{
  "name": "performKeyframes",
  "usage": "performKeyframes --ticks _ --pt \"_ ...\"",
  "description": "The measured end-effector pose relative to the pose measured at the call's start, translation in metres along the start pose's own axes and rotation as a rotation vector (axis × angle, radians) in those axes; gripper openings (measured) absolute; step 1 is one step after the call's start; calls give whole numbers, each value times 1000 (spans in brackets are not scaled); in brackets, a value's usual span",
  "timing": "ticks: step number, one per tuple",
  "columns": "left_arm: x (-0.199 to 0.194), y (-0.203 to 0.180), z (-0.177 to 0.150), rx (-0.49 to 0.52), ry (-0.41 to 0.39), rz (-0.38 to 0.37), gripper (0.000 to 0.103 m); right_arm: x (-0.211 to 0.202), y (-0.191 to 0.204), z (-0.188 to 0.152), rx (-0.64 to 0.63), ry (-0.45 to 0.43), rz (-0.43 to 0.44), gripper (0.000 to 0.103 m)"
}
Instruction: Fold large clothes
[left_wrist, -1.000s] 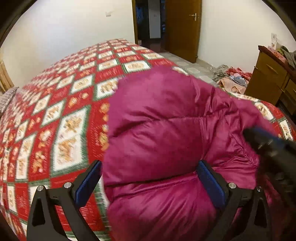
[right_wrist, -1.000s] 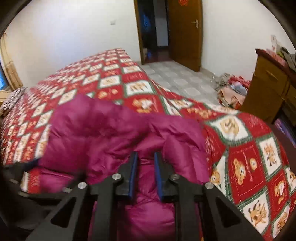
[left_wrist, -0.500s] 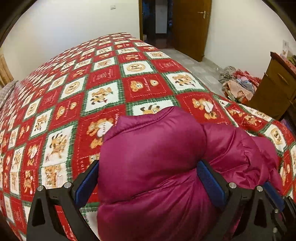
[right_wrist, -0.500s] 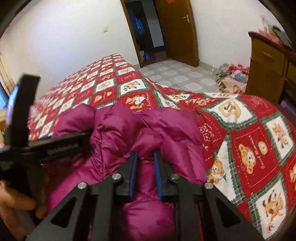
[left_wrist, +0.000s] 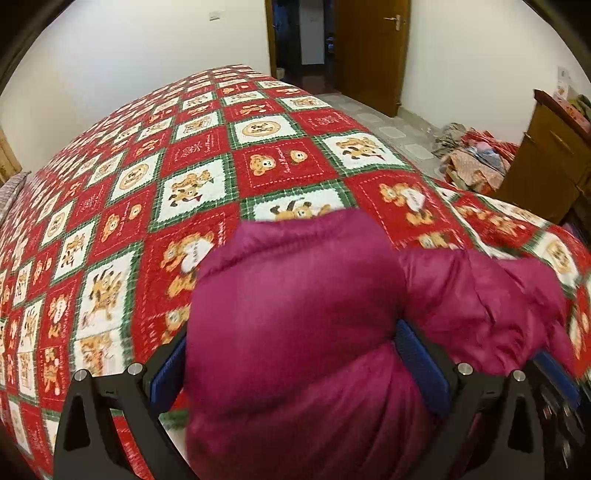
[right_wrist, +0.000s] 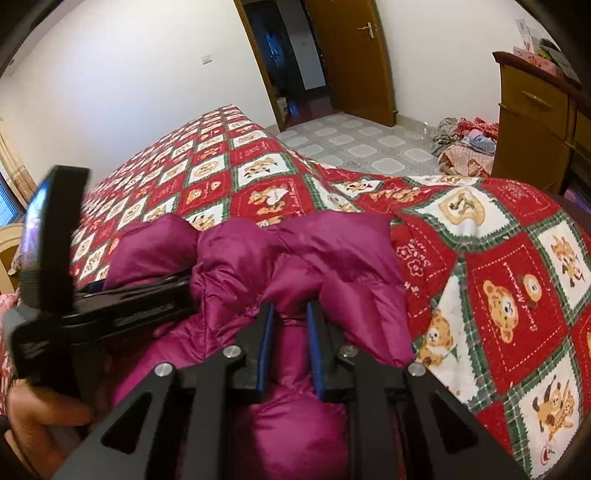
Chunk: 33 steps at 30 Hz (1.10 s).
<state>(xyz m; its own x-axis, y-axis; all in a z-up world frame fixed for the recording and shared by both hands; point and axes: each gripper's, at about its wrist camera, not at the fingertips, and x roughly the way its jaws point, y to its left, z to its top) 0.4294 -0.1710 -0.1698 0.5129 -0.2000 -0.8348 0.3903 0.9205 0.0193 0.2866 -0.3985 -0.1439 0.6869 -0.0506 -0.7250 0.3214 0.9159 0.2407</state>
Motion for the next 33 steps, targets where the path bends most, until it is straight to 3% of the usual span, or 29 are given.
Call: performKeyframes --ticks 8,11,12,13,17,25,33 --pt "-84 8 -56 126 -82 -2 102 -9 7 -3 -36 -23 -66 23" --pt "-103 18 -78 98 -107 -42 102 -39 9 -14 -45 -65 -88 47" --pt "-107 21 -84 79 -108 -60 102 -49 11 -18 -46 -81 -99 71" --pt "-111 25 -91 53 -96 -80 102 -62 13 -24 -49 -101 -118 87" --pt "-123 32 -111 4 -71 -128 102 -107 16 -55 -57 -152 -160 89" --pt "-169 30 -151 22 -154 -98 102 -150 10 -96 22 -134 -157 89" --pt "-202 16 -191 83 -176 -55 102 -188 25 -134 -21 -121 -163 89"
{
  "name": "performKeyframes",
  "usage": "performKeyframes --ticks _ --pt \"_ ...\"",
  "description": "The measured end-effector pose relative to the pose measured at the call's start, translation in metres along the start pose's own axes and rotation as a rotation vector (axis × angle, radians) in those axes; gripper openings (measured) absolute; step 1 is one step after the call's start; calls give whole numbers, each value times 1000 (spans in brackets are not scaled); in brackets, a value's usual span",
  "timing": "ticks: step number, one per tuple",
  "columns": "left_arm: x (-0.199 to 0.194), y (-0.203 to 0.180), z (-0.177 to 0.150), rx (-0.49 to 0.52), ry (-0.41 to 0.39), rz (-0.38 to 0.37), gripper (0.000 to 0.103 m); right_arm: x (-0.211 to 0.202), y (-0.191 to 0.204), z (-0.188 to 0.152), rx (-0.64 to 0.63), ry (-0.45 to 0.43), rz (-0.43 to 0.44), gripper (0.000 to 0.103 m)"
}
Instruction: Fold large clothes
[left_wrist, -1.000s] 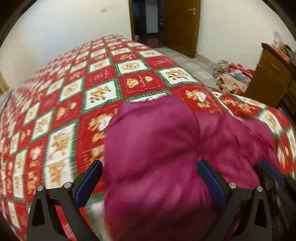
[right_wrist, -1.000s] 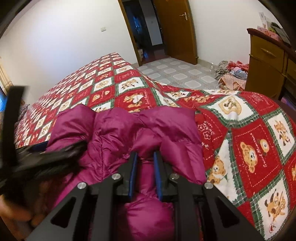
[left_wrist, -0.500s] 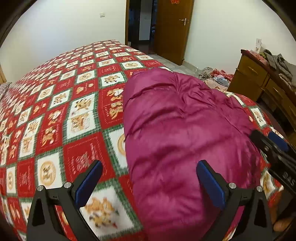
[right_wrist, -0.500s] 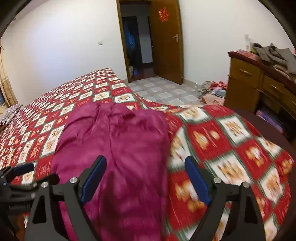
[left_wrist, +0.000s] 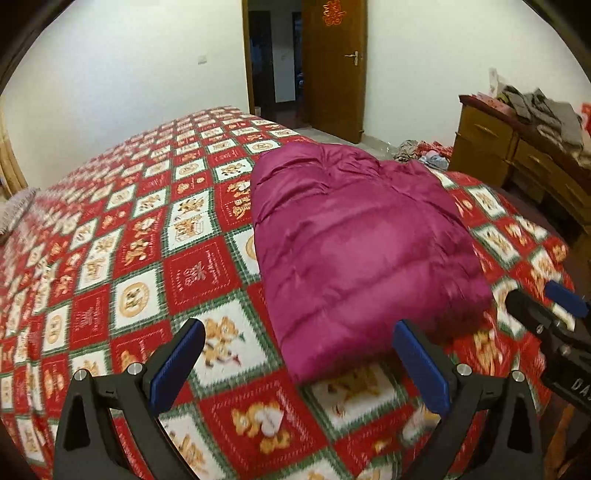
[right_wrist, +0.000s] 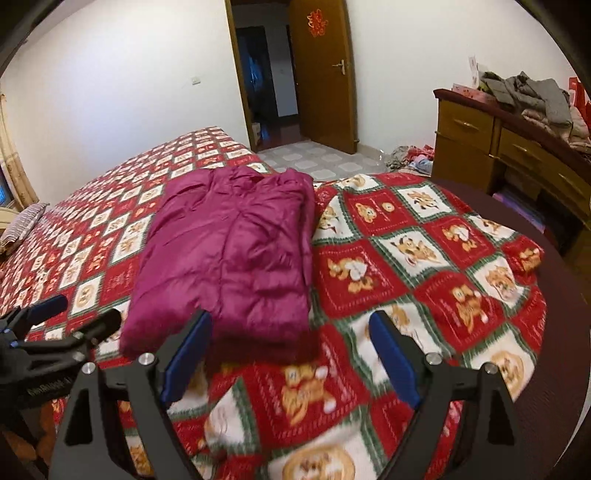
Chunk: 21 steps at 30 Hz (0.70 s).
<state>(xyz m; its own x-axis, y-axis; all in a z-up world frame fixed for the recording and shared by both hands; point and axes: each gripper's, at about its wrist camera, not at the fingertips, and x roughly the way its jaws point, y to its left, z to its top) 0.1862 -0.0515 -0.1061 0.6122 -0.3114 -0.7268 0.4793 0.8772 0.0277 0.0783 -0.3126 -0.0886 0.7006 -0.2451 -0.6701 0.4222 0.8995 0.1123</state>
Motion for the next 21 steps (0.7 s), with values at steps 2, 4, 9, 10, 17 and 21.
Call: performKeyframes --ticks 2,4,9,10,17,21 --pt "-12 -5 -8 24 -21 37 102 -11 0 -6 17 -15 15 89" --pt "-22 -6 -13 26 -42 37 102 -22 1 -11 29 -37 25 89" --pt "-55 -6 -18 0 -105 42 102 -48 5 -19 39 -105 39 89" --pt "-63 -7 -19 1 -122 47 102 -53 7 -18 39 -115 42 89" --pt "-109 -9 -23 -18 -225 80 102 -95 18 -11 18 -231 67 90" --pt "-140 -7 -22 -39 -302 86 102 -122 20 -9 21 -309 86 96"
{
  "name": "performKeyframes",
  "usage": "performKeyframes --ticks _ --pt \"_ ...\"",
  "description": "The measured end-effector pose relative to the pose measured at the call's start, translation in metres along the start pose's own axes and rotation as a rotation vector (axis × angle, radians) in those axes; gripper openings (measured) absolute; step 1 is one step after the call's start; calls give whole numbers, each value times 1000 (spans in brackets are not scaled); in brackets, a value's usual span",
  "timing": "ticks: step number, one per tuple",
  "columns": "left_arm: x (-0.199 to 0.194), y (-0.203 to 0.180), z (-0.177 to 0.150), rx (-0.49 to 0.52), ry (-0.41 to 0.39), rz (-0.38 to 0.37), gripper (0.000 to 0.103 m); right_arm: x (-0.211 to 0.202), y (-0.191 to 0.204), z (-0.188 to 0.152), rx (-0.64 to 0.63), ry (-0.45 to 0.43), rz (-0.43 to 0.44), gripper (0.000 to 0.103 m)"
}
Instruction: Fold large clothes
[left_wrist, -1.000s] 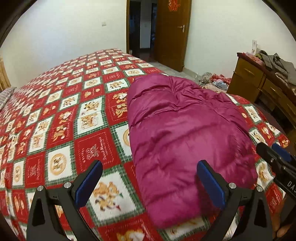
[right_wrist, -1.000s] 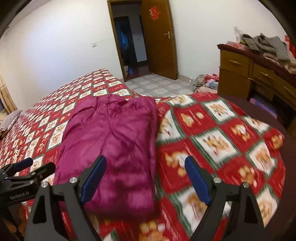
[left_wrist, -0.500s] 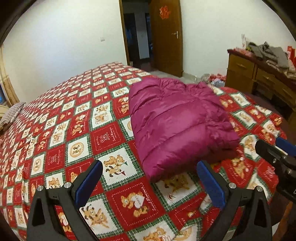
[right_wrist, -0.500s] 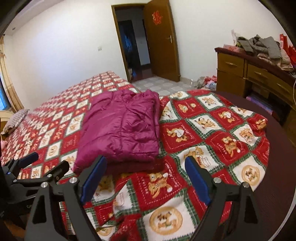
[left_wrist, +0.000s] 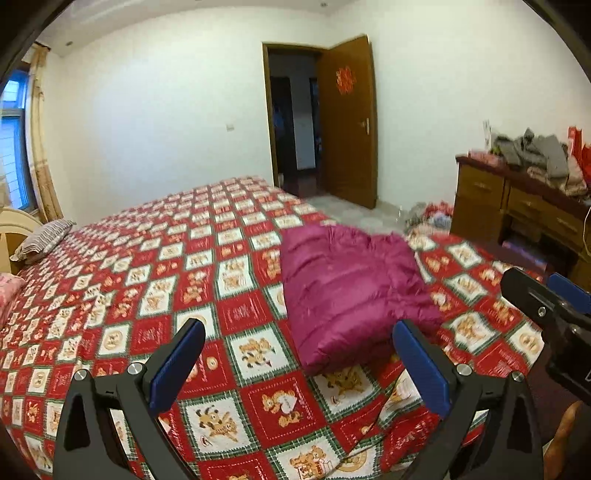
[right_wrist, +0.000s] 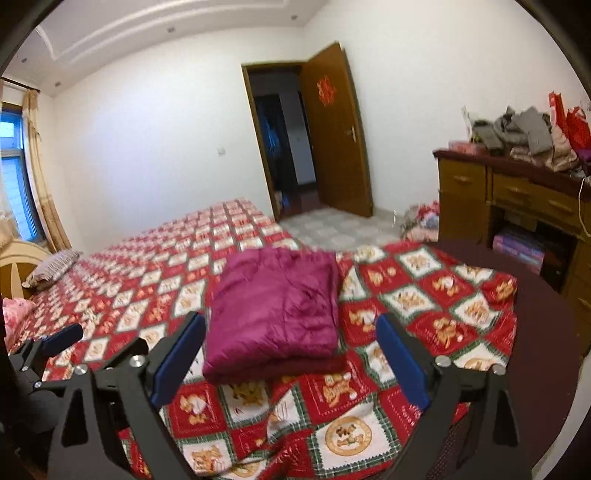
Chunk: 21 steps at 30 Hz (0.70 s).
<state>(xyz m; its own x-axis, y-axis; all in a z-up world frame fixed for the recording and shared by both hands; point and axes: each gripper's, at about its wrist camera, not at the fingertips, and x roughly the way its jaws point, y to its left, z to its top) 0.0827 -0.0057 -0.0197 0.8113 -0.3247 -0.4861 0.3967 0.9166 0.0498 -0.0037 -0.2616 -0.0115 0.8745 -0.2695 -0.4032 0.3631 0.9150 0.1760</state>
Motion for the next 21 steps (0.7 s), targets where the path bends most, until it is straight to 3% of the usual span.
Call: performKeyframes --ticks 9,21 --pt "-43 7 14 -28 -142 36 102 -45 10 19 -47 -195 -9 101" --pt "-64 10 18 -53 -194 26 102 -52 18 20 -62 -224 4 102"
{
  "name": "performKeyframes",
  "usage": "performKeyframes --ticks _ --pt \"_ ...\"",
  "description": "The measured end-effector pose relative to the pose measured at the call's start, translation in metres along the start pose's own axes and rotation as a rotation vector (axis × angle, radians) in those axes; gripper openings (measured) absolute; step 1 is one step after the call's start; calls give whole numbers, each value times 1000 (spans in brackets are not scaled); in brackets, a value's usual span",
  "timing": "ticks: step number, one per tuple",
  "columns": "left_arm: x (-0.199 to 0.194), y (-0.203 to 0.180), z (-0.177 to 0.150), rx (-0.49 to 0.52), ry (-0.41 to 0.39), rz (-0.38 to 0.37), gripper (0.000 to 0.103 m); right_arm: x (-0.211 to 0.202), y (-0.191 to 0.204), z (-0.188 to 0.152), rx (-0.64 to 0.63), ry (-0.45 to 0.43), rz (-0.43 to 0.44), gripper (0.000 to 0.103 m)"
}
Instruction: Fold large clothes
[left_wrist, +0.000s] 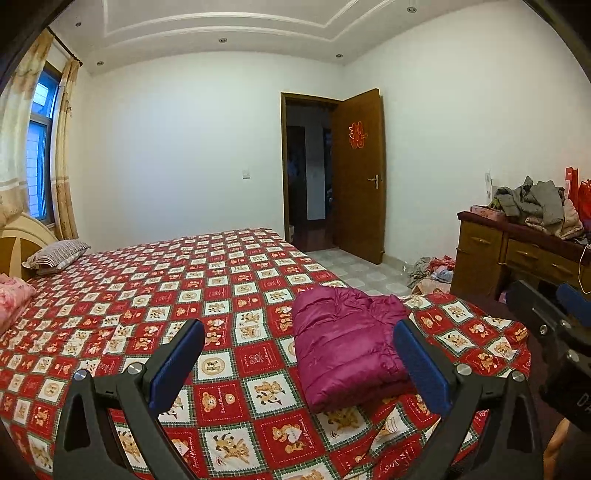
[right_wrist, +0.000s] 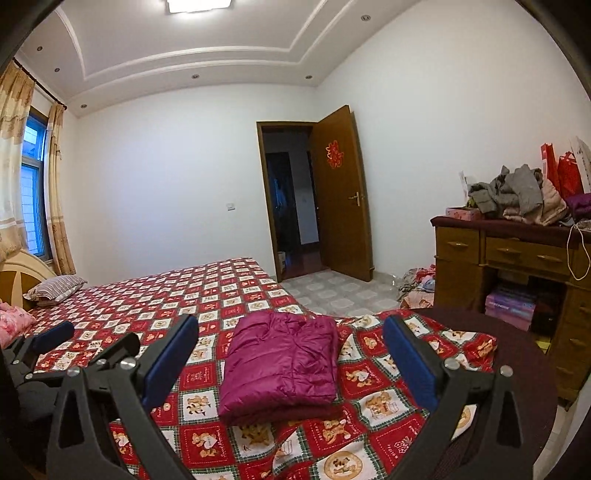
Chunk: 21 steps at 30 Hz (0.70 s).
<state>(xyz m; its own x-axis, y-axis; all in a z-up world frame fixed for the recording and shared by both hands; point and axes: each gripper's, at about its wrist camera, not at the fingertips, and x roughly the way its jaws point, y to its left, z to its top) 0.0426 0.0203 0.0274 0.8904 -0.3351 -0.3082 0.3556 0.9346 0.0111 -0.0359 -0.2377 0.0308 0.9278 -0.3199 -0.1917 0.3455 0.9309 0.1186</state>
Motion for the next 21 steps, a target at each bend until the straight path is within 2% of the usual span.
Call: performKeyframes --ticks 21 --pt "-3 0 0 -6 -4 9 102 0 -3 1 2 -5 4 102"
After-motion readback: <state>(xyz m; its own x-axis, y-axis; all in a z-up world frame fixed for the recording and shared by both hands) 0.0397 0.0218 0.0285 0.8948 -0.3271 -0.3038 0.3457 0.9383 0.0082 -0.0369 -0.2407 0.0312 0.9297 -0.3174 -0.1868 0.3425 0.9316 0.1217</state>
